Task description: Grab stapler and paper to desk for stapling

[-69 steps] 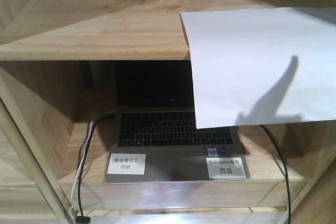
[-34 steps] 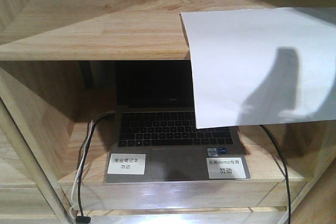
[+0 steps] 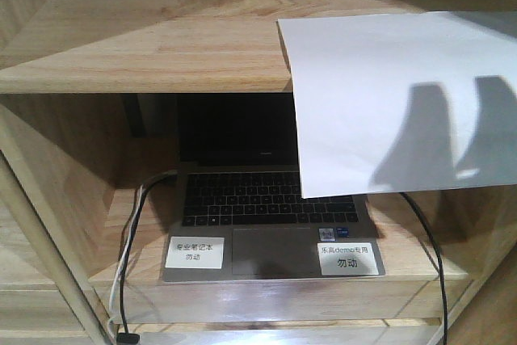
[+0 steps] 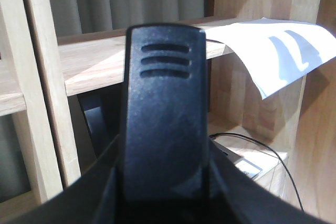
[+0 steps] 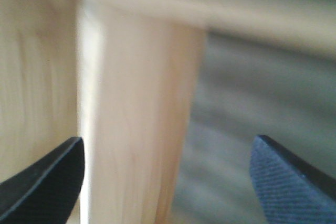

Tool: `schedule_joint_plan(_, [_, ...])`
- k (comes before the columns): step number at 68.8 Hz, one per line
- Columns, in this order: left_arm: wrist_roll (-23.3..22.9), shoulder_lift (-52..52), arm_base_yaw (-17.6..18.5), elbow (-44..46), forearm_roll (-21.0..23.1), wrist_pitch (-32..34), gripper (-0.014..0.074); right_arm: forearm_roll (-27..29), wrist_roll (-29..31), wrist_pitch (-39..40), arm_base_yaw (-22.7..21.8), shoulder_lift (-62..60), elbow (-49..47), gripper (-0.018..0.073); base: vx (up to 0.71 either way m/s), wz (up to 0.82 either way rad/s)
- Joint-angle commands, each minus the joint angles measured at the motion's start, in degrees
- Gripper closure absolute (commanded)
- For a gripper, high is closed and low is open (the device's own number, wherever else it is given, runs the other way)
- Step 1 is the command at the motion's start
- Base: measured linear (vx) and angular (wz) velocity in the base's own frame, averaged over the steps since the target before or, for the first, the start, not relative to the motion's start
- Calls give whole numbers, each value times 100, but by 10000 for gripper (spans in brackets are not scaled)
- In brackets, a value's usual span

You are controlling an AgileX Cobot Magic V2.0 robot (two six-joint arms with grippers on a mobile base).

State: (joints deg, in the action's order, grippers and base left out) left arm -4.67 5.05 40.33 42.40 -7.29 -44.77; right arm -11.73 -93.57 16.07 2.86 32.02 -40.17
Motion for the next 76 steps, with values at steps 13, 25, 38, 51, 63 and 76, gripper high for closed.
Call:
schedule_joint_plan(13, [-7,105,9,142,-16,656,603,-275,-51,981,1113,-25,613,-34,0,0])
schedule_joint_plan(25, [-7,105,9,142,-16,656,603,-405,-63,686,1524,-492,981,-34,0,0])
schedule_joint_plan(38, [-7,105,9,142,-16,656,603,-419,-63,-125,2042,-1241,1402,-34,0,0])
schedule_joint_plan(51, [-7,105,9,142,-16,656,603,-189,-63,-692,2532,-1762,1964,-34,0,0])
schedule_joint_plan(63, [-7,105,9,142,-16,656,603,110,-51,-610,2632,-1789,2552,-34,0,0])
schedule_joint_plan(76, [-7,105,9,142,-16,656,603,412,303,-115,2632,-1778,3163,-34,0,0])
